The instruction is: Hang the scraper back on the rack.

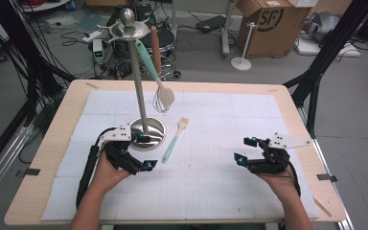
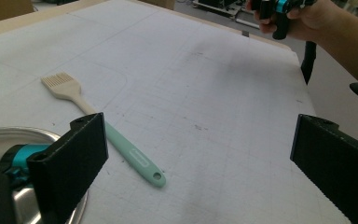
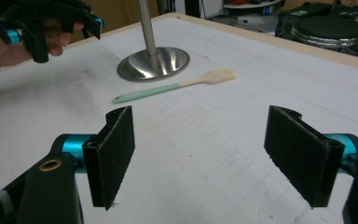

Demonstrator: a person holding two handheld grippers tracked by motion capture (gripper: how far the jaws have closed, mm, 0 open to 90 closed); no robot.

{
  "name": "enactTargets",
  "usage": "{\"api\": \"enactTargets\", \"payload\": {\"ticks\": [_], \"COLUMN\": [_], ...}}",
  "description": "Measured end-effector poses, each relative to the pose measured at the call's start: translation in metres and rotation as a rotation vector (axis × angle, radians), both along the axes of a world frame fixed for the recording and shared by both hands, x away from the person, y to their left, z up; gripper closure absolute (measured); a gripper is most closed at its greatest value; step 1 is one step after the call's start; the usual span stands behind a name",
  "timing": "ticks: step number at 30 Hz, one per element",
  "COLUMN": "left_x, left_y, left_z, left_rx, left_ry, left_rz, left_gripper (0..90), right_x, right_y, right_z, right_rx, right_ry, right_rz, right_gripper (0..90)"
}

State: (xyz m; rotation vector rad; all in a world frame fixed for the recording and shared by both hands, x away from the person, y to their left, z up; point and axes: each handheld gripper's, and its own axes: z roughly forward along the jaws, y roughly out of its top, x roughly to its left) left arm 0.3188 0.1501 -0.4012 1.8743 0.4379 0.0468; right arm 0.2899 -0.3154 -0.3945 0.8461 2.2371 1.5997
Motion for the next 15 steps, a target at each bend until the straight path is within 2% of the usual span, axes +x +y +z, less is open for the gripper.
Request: {"api": "enactTargets", "payload": {"ticks": [8, 13, 15], "left_x": [0.0004, 0.0002, 0.0001], "left_y": [-0.0002, -0.0008, -0.0012], "left_z": [-0.0001, -0.0001, -0.0003], "left_rx": [0.002, 0.004, 0.001], "left_ry": [-0.004, -0.005, -0.003], "left_rz": [0.000, -0.005, -0.003], "left_gripper": [4.5, 4.5, 4.5], "right_x": [0.0002, 0.0003, 0.0012], "right_y": [-0.0010, 0.0014, 0.0017], "right_z": [-0.0038, -0.0085, -0.0109], "right_rx": [-0.019, -0.048, -0.041], "right_ry": [0.008, 0.012, 0.020], "right_rz": [-0.007, -0.011, -0.010], "right_gripper": [23.4, 21.4, 21.2]}}
